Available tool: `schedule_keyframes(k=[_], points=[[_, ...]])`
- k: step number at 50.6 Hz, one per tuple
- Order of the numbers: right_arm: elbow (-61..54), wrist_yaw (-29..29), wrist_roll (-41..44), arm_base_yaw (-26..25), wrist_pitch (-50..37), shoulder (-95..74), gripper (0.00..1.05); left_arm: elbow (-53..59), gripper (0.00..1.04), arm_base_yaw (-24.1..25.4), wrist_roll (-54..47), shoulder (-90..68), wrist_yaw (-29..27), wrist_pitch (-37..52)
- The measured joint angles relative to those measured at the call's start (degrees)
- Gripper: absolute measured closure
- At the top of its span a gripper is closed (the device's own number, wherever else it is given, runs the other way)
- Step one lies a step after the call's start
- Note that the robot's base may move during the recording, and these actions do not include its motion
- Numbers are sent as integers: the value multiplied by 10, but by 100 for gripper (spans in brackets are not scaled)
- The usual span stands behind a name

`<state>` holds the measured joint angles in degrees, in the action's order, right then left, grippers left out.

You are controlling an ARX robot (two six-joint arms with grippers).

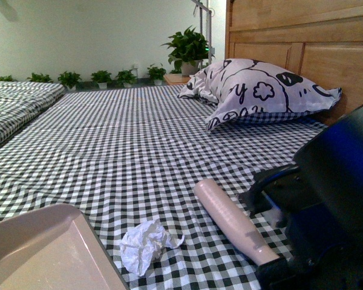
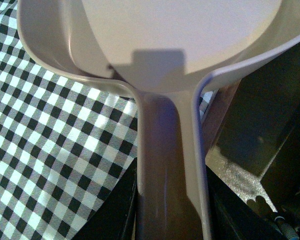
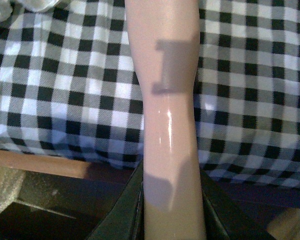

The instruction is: Clean up trash

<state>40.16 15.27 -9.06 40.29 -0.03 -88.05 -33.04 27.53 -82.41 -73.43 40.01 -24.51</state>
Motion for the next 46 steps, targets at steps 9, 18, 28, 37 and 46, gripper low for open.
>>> schedule_keyframes(k=[9, 18, 28, 37, 46], points=[[0, 4, -22, 30, -3, -18, 84, 0, 77, 0, 0, 0, 0, 0], [1, -32, -72, 78, 17, -19, 84, 0, 77, 0, 0, 0, 0, 0], [1, -130, -130, 113, 49, 9, 84, 0, 77, 0, 0, 0, 0, 0], [1, -194, -160, 118, 66, 48, 84, 0, 77, 0, 0, 0, 0, 0], [1, -226, -173, 103, 81, 74, 84, 0, 77, 0, 0, 0, 0, 0]])
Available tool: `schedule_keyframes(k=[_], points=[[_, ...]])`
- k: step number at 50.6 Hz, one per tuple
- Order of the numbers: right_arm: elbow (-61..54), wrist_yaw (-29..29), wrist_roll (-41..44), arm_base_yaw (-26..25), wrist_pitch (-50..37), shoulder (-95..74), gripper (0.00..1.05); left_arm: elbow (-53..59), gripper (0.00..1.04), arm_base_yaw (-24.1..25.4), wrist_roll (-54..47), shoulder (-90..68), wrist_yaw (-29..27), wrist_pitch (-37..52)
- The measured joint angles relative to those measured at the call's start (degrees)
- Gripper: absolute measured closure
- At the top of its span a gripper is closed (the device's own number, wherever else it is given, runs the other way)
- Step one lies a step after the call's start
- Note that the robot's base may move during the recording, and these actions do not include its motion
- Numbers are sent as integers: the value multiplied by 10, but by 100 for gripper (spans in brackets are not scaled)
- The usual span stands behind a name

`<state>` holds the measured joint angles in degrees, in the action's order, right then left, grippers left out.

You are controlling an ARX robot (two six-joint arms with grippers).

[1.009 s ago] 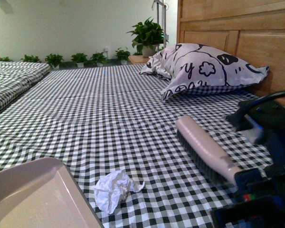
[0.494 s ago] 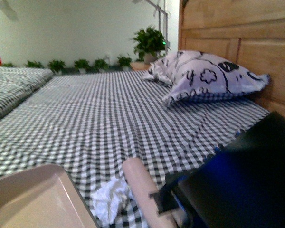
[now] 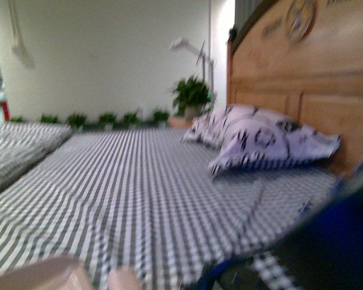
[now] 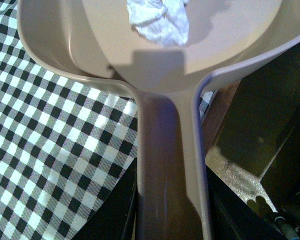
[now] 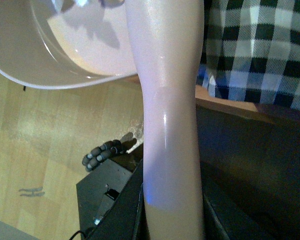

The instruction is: Clean up trash

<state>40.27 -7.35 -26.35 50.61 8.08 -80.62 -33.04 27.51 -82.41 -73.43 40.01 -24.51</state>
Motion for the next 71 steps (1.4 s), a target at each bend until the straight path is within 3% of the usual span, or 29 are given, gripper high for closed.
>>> schedule_keyframes(k=[14, 22, 32, 39, 45, 53, 61, 65, 71], points=[[5, 9, 10, -19, -2, 29, 85, 0, 77, 0, 0, 0, 0, 0], [-1, 83, 47, -50, -43, 25, 85, 0, 77, 0, 0, 0, 0, 0], [-23, 197, 102, -127, -136, 21, 85, 0, 77, 0, 0, 0, 0, 0], [-25, 205, 121, -204, -166, 27, 85, 0, 77, 0, 0, 0, 0, 0], [-25, 170, 148, -280, -166, 47, 85, 0, 77, 0, 0, 0, 0, 0], [-25, 106, 173, -338, -146, 78, 85, 0, 77, 0, 0, 0, 0, 0], [-22, 0, 213, -385, -106, 148, 85, 0, 77, 0, 0, 0, 0, 0], [-19, -30, 219, -399, -93, 182, 85, 52, 77, -12, 73, 30, -64, 144], [-17, -61, 219, -418, -73, 237, 85, 86, 77, -21, 294, 91, -122, 355]])
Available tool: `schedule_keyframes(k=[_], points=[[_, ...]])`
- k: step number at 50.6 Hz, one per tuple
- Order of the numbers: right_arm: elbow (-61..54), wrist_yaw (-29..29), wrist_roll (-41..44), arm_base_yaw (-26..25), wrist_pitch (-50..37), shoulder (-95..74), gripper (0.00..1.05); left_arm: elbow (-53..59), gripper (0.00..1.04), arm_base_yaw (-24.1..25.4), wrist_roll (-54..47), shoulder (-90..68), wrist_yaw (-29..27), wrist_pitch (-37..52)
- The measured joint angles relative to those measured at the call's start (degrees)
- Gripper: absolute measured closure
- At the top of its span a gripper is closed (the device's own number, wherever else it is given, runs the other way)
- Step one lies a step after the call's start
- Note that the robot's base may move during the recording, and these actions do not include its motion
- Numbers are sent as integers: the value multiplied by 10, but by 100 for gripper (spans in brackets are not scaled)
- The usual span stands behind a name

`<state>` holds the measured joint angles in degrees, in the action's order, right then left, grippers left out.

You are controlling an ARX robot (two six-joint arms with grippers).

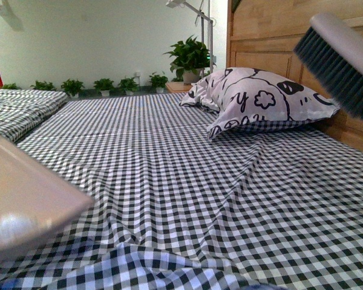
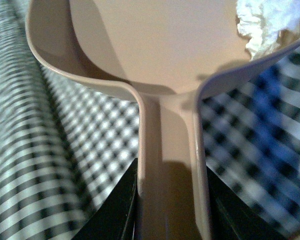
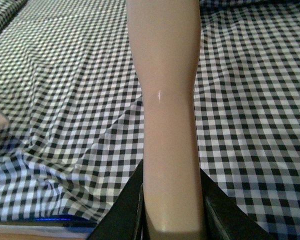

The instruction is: Clean up trash

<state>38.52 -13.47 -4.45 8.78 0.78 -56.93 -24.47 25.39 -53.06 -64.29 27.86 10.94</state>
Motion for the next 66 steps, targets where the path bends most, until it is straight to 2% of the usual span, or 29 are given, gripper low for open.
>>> schedule_keyframes(k=[12, 24, 29, 41, 51, 66], points=[[0, -43, -21, -23, 30, 75, 85, -19, 77, -8, 205, 63, -41, 11], [12, -82, -54, -35, 61, 132, 85, -49, 77, -22, 304, 141, -89, -14], [21, -89, -69, -34, 71, 166, 85, -61, 77, -46, 338, 202, -117, -43], [24, -102, -101, -44, 84, 234, 85, -69, 77, -109, 374, 346, -178, -121], [24, -103, -128, -53, 83, 275, 85, -72, 77, -106, 402, 417, -198, -172], [23, -67, -143, -50, 86, 299, 85, -72, 77, -206, 420, 432, -261, -173]])
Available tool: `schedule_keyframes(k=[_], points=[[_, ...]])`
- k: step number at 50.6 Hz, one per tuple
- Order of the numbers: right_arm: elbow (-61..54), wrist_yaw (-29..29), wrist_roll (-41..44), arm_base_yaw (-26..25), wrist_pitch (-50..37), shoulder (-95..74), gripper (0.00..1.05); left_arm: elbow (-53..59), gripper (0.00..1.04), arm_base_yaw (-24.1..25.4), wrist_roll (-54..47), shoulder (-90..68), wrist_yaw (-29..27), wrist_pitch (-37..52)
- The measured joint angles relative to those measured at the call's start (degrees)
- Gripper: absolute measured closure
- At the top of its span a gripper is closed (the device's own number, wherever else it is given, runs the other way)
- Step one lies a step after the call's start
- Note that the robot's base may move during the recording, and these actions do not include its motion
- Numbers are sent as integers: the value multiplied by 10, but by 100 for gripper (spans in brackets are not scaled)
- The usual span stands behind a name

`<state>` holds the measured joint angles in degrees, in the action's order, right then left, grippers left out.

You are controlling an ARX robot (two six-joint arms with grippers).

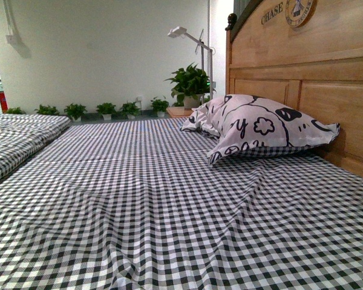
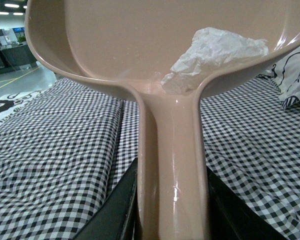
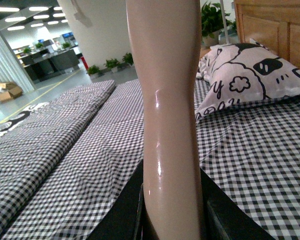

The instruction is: Clean up trash

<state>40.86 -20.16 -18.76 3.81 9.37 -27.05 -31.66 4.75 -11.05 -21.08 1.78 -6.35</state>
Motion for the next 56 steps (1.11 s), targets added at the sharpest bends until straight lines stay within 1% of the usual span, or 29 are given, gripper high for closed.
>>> schedule_keyframes(k=[5, 56], points=[[0, 5, -2, -7, 1, 0, 85, 0, 77, -5, 0, 1, -1, 0], [0, 6, -10, -7, 1, 0, 85, 0, 77, -6, 0, 1, -2, 0]])
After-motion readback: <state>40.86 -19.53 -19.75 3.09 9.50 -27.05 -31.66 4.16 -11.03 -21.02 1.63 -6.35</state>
